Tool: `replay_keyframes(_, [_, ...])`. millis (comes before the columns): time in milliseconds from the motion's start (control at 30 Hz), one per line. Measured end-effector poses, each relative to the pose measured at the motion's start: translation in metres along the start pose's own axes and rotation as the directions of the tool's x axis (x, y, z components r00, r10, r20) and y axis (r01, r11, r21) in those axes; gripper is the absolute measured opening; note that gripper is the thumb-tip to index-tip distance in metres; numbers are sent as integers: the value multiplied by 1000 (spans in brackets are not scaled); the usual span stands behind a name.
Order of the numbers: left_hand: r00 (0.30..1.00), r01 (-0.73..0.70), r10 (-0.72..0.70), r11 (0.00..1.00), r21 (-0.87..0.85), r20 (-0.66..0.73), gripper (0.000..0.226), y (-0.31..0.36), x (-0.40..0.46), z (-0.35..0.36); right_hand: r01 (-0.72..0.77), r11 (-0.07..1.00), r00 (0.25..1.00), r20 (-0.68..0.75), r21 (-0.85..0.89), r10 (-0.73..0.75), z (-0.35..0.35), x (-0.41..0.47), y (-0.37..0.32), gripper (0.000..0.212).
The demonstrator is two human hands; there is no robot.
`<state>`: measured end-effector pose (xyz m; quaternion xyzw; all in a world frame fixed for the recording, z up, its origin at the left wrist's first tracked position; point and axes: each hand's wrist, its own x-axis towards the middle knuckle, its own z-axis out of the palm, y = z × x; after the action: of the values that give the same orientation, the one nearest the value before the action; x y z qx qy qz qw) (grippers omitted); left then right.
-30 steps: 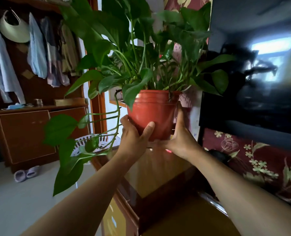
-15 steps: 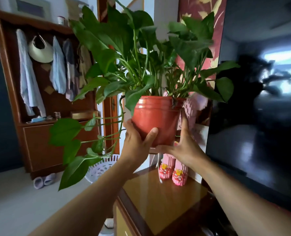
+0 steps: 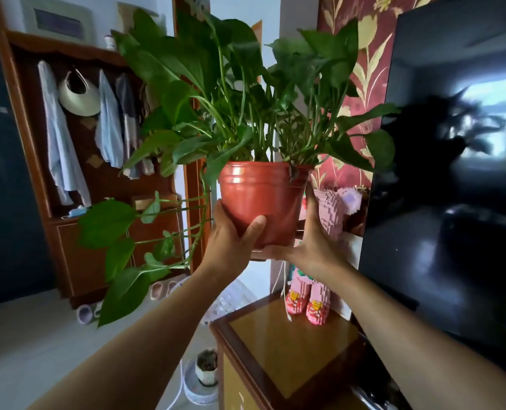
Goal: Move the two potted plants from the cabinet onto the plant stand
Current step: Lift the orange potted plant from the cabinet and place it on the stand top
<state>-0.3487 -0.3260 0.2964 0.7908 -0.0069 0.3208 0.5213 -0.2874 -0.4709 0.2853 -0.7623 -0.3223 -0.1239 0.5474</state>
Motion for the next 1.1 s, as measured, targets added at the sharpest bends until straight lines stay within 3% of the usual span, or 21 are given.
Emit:
replay_keyframes(333, [994,9,0,997,80,-108,72,17,6,-38,74,997,994,78,35,-77,19,17,-45,149])
replay_keyframes(633, [984,58,-43,995,86,-174,68,-17,21,-80,79,994,987,138,69,-88,76,44,-46,149])
replay_keyframes(900, [993,41,-39,999,16,-111,72,-79,62,-147,62,993,992,100,99,-72,165,86,-39,147])
replay_keyframes(1100, [999,-5,9,996,91,-34,72,-133,110,-199,42,995,998,40,90,-45,238,123,-24,140])
